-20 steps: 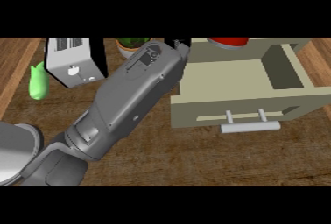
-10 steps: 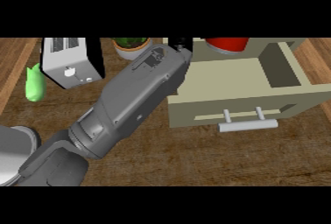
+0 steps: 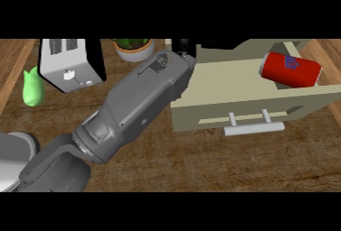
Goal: Pick up the can, place it into the drawer and close the drawer
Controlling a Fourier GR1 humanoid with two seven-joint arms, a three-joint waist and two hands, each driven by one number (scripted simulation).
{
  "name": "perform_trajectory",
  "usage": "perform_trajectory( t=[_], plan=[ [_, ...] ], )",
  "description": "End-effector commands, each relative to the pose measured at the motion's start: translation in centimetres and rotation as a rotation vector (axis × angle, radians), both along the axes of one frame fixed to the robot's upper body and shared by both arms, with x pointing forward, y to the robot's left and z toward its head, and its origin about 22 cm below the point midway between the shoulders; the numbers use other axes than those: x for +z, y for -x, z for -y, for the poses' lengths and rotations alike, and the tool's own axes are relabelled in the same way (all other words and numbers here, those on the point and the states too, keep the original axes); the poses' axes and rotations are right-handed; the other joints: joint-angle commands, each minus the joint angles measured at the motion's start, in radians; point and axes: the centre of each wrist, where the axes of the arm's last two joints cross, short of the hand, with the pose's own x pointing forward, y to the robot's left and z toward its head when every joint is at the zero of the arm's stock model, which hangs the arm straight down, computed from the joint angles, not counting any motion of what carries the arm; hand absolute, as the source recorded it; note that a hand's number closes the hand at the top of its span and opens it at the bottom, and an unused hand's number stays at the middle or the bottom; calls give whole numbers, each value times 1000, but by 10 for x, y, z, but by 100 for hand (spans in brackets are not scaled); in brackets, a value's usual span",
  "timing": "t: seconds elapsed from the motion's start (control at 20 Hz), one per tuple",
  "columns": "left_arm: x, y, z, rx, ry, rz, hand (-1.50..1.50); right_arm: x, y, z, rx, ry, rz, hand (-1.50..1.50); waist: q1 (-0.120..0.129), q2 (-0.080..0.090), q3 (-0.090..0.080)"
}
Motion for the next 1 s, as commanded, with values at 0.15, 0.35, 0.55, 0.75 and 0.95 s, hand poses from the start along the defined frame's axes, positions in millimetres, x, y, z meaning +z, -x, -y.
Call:
perform_trajectory(
  t=[0.15, 0.35, 0.55, 0.75, 0.95],
  plan=[
    [-18, 2, -4, 30, -9, 13, -150, 8, 0, -6, 4, -1, 13, -150, -13, 3, 0],
    [-9, -3, -5, 49, 29, 0, -150, 2, 2, 2, 23, -10, 24, -150, -8, 0, 0],
    [-7, -3, -4, 36, 50, 24, -150, 28, -5, -7, -4, 201, 132, -150, 1, 6, -1],
    [5, 0, 3, 32, 69, 55, -150, 45, 1, -13, 33, 373, 158, -150, 6, 0, -1],
    [0, 3, 4, -4, 76, 77, -150, 46, -16, -26, 49, 439, 234, -150, 33, 2, -1]
  ],
)
